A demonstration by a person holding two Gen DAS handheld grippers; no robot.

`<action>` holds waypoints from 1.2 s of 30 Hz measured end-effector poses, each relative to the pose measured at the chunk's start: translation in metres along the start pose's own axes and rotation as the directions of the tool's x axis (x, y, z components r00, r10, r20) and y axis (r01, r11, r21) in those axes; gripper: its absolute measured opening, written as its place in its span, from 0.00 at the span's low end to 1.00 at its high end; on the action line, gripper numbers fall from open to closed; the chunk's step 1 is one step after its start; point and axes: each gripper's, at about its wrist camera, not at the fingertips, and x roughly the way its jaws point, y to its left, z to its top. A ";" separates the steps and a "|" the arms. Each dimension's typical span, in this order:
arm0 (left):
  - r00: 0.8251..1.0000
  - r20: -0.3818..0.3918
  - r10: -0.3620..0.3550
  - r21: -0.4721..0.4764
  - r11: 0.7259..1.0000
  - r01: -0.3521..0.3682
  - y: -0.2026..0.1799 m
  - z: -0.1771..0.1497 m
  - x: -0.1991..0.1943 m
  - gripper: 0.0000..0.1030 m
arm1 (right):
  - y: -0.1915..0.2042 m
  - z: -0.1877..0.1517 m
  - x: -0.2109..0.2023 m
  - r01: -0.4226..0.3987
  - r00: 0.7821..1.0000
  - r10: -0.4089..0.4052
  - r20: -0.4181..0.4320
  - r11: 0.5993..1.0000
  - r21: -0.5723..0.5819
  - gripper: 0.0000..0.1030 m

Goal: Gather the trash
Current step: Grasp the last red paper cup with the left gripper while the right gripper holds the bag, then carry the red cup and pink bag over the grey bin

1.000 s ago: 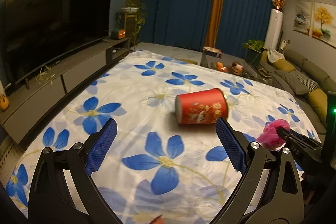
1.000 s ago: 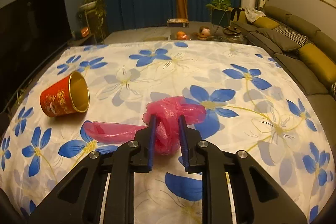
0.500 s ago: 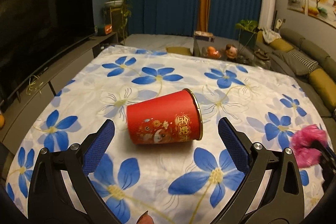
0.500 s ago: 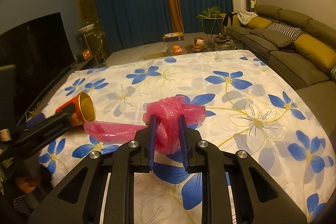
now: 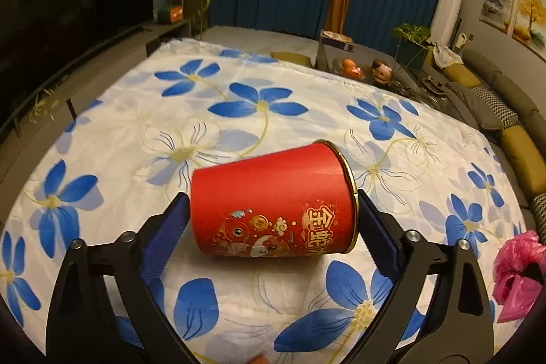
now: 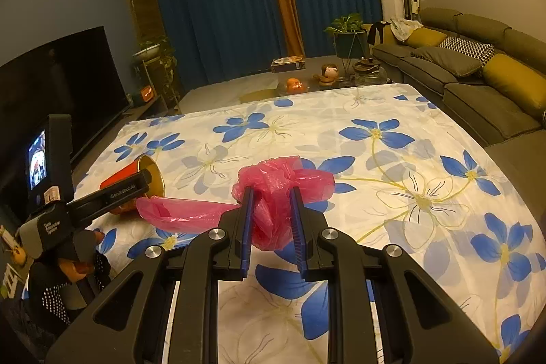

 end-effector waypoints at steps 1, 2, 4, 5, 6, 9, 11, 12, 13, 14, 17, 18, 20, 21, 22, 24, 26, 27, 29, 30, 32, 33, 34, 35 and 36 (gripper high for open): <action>1.000 -0.007 -0.006 -0.001 1.000 0.006 0.000 0.000 0.001 0.82 | 0.001 -0.001 0.000 -0.002 1.000 0.002 -0.001 1.000 -0.002 0.21; 1.000 -0.017 -0.015 -0.002 1.000 0.015 0.000 0.000 0.003 0.80 | 0.001 -0.001 0.001 -0.002 1.000 0.002 -0.002 1.000 -0.003 0.21; 1.000 -0.015 -0.027 -0.002 1.000 0.027 0.000 -0.001 0.003 0.80 | 0.002 -0.001 0.001 -0.001 1.000 0.001 -0.004 1.000 -0.006 0.21; 0.999 -0.013 -0.032 -0.002 0.999 0.032 0.000 -0.001 0.002 0.80 | 0.002 -0.001 0.002 -0.001 1.000 0.001 -0.004 1.000 -0.007 0.21; 0.999 -0.006 -0.034 -0.001 0.999 0.034 0.000 -0.001 0.001 0.80 | 0.002 -0.002 0.002 0.000 1.000 0.000 -0.003 1.000 -0.007 0.21; 0.999 0.021 -0.041 0.011 0.999 0.040 -0.002 -0.002 -0.004 0.80 | 0.002 -0.002 0.002 -0.002 1.000 0.002 -0.006 1.000 -0.006 0.21; 0.999 0.036 -0.032 0.027 0.999 0.031 -0.004 -0.003 -0.008 0.80 | 0.002 -0.002 0.002 -0.003 1.000 0.003 -0.006 1.000 -0.008 0.21; 0.999 0.040 -0.031 0.034 0.999 0.030 -0.005 -0.005 -0.011 0.80 | 0.002 -0.002 0.002 -0.002 1.000 0.002 -0.003 1.000 -0.006 0.21; 0.999 0.041 -0.034 0.039 0.999 0.033 -0.007 -0.006 -0.014 0.80 | 0.002 -0.002 0.001 -0.002 1.000 0.002 0.000 1.000 -0.005 0.21; 0.998 0.042 -0.036 0.040 0.999 0.034 -0.007 -0.007 -0.017 0.80 | 0.001 -0.001 0.000 -0.003 1.000 0.003 0.002 1.000 -0.004 0.21; 0.997 0.066 -0.044 0.046 0.998 0.041 -0.010 -0.010 -0.033 0.80 | 0.000 0.000 -0.004 -0.003 1.000 0.003 0.012 1.000 0.000 0.21; 0.996 0.075 -0.044 0.052 0.998 0.040 -0.012 -0.011 -0.040 0.80 | -0.001 0.000 -0.006 -0.003 1.000 0.003 0.015 1.000 0.001 0.21; 0.995 0.094 -0.045 0.069 0.997 0.038 -0.016 -0.013 -0.055 0.80 | -0.003 0.002 -0.012 -0.003 1.000 0.003 0.024 1.000 0.003 0.21; 0.994 0.103 -0.046 0.076 0.996 0.038 -0.018 -0.014 -0.062 0.80 | -0.004 0.002 -0.017 -0.003 0.999 0.003 0.032 1.000 0.003 0.21; 0.992 0.113 -0.046 0.085 0.996 0.037 -0.021 -0.015 -0.070 0.80 | -0.005 0.003 -0.021 -0.002 0.999 0.002 0.037 1.000 0.003 0.21; 0.991 0.129 -0.048 0.100 0.994 0.035 -0.026 -0.017 -0.084 0.80 | -0.009 0.004 -0.032 0.000 0.999 0.000 0.050 1.000 0.001 0.21; 0.987 0.146 -0.059 0.118 0.992 0.042 -0.035 -0.021 -0.101 0.80 | -0.011 0.004 -0.042 0.004 0.998 -0.004 0.062 1.000 -0.002 0.21; 0.986 0.152 -0.064 0.126 0.991 0.045 -0.038 -0.023 -0.107 0.80 | -0.014 0.004 -0.051 0.008 0.997 -0.007 0.071 1.000 -0.004 0.21; 0.982 0.171 -0.083 0.145 0.988 0.058 -0.049 -0.028 -0.124 0.80 | -0.019 0.004 -0.062 0.013 0.997 -0.013 0.082 1.000 -0.005 0.21; 0.980 0.179 -0.091 0.154 0.986 0.064 -0.054 -0.030 -0.132 0.80 | -0.023 0.003 -0.071 0.019 0.996 -0.018 0.090 1.000 -0.005 0.21; 0.975 0.193 -0.110 0.171 0.982 0.077 -0.064 -0.035 -0.147 0.80 | -0.031 0.002 -0.087 0.029 0.994 -0.028 0.106 1.000 -0.004 0.21; 0.972 0.201 -0.120 0.181 0.980 0.084 -0.071 -0.038 -0.156 0.80 | -0.034 0.002 -0.092 0.035 0.993 -0.034 0.112 0.999 -0.004 0.21; 0.970 0.206 -0.132 0.192 0.977 0.092 -0.077 -0.041 -0.164 0.80 | -0.038 0.002 -0.100 0.041 0.992 -0.040 0.119 0.999 -0.003 0.21; 0.967 0.209 -0.142 0.201 0.975 0.100 -0.082 -0.044 -0.169 0.80 | -0.041 0.001 -0.106 0.045 0.991 -0.044 0.125 0.999 -0.002 0.21; 0.965 0.212 -0.156 0.210 0.971 0.111 -0.088 -0.047 -0.176 0.80 | -0.046 0.000 -0.114 0.052 0.990 -0.051 0.133 0.999 0.000 0.21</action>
